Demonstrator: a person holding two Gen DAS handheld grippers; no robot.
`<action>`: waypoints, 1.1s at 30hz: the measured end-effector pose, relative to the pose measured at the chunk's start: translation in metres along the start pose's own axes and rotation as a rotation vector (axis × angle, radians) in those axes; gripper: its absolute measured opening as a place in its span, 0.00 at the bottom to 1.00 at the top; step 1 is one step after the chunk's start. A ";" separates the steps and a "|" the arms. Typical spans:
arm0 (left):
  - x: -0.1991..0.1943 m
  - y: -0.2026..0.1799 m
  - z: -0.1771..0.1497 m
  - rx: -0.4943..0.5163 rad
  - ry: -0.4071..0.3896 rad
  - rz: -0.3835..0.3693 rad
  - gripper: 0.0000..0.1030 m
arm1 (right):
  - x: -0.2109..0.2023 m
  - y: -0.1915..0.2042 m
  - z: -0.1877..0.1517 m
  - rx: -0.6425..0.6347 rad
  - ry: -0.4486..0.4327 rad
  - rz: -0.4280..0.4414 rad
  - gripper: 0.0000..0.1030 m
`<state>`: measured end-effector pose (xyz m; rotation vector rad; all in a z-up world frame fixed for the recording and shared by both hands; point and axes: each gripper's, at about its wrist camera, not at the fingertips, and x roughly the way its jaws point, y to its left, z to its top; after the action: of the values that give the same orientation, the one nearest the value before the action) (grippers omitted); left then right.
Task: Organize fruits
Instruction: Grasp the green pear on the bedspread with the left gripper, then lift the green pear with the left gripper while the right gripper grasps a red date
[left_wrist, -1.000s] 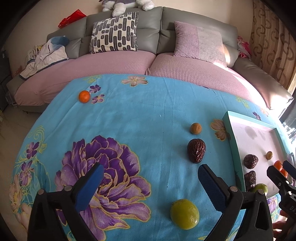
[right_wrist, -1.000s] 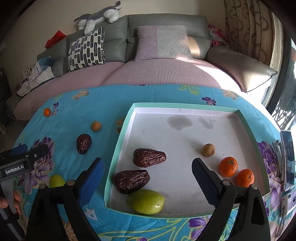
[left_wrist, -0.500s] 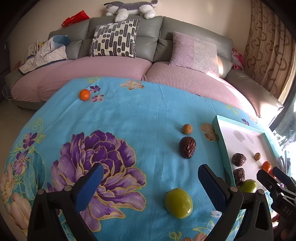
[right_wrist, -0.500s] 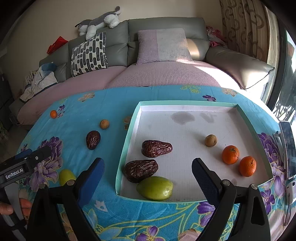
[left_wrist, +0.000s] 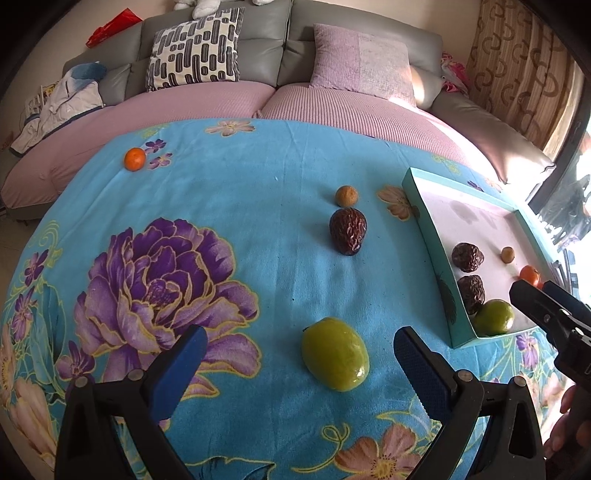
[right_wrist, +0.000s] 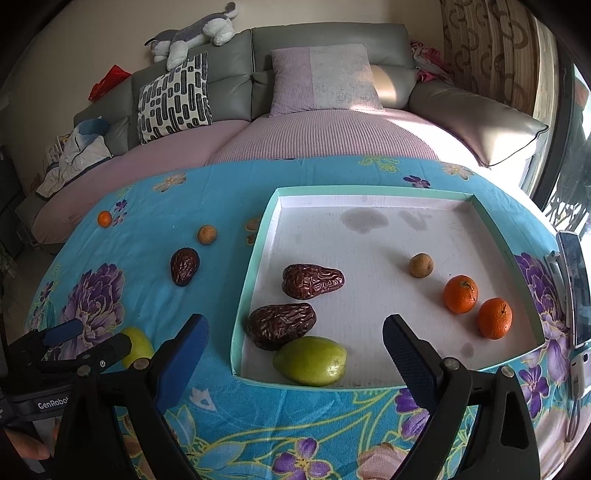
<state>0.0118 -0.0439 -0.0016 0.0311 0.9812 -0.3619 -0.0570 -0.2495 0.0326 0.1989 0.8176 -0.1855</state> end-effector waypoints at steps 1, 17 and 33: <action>0.003 -0.002 -0.001 0.005 0.010 -0.001 0.99 | 0.001 -0.001 0.000 0.004 0.003 0.000 0.93; 0.021 -0.013 -0.004 0.002 0.100 -0.079 0.48 | 0.003 0.003 0.000 -0.021 0.012 -0.009 0.93; 0.015 0.000 0.013 -0.055 0.048 -0.085 0.45 | 0.015 0.006 0.008 -0.039 0.030 -0.024 0.93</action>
<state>0.0295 -0.0507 -0.0069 -0.0528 1.0418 -0.4136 -0.0400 -0.2468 0.0277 0.1553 0.8529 -0.1892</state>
